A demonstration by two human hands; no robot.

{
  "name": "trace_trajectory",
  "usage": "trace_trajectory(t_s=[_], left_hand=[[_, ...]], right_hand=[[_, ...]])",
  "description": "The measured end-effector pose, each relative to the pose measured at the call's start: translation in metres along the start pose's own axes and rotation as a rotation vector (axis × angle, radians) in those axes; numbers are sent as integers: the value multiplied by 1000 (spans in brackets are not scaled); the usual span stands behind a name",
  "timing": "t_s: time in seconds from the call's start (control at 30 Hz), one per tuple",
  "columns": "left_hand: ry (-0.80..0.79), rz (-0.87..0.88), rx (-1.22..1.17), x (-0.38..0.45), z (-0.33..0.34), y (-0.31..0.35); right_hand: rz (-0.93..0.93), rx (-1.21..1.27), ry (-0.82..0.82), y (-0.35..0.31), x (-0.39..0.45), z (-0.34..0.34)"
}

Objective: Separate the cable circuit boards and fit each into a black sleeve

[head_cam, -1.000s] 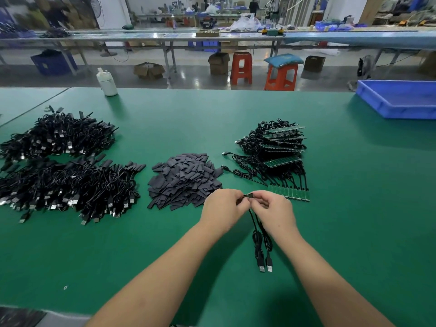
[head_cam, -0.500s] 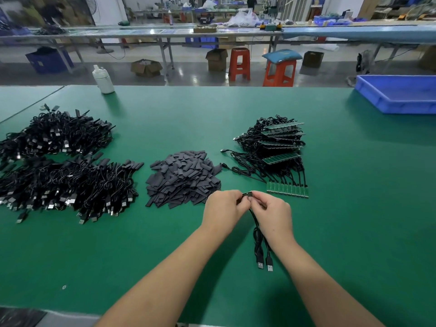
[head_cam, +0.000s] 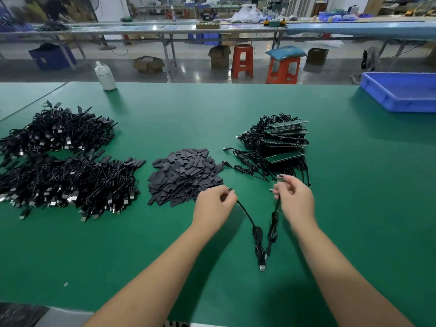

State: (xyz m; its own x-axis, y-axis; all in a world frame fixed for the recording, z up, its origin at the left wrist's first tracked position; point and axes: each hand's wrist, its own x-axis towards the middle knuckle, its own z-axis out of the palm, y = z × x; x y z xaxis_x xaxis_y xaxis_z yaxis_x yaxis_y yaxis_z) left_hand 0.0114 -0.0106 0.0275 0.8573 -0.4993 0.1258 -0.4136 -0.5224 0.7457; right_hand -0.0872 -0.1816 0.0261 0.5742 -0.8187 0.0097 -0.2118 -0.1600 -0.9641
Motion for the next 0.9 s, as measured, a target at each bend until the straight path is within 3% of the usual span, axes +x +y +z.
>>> trace_trajectory(t_s=[0.07,0.2,0.3,0.4,0.47,0.53,0.6,0.73,0.83,0.9], left_hand=[[-24,-104,-178,2,-6,-11],[-37,-267,-501,0,-9,-27],[-47,-286,-588,0,-8,-32],[-82,-268,-575,2,-8,-33],[-93,-239,-572,5,-11,-33],[-60,-210,-583,10,-15,-33],[-24,-204,-616,14,-18,-31],[-67,-237,-663,16,-21,-33],[-148,-271,-632,11,-16,-41],[-157,-253,-486,8,-11,-48]], right_hand=[[116,27,-31,4,17,-11],[141,-250,-164,14,40,-20],[42,-570,-258,18,43,-20],[-218,-756,-190,20,31,-9],[-279,-675,-287,17,16,6],[-145,-488,-529,13,-6,24],[30,-236,-658,10,-25,40],[259,118,-711,8,-46,60],[267,176,-657,13,-52,68],[258,162,-574,19,-52,73]])
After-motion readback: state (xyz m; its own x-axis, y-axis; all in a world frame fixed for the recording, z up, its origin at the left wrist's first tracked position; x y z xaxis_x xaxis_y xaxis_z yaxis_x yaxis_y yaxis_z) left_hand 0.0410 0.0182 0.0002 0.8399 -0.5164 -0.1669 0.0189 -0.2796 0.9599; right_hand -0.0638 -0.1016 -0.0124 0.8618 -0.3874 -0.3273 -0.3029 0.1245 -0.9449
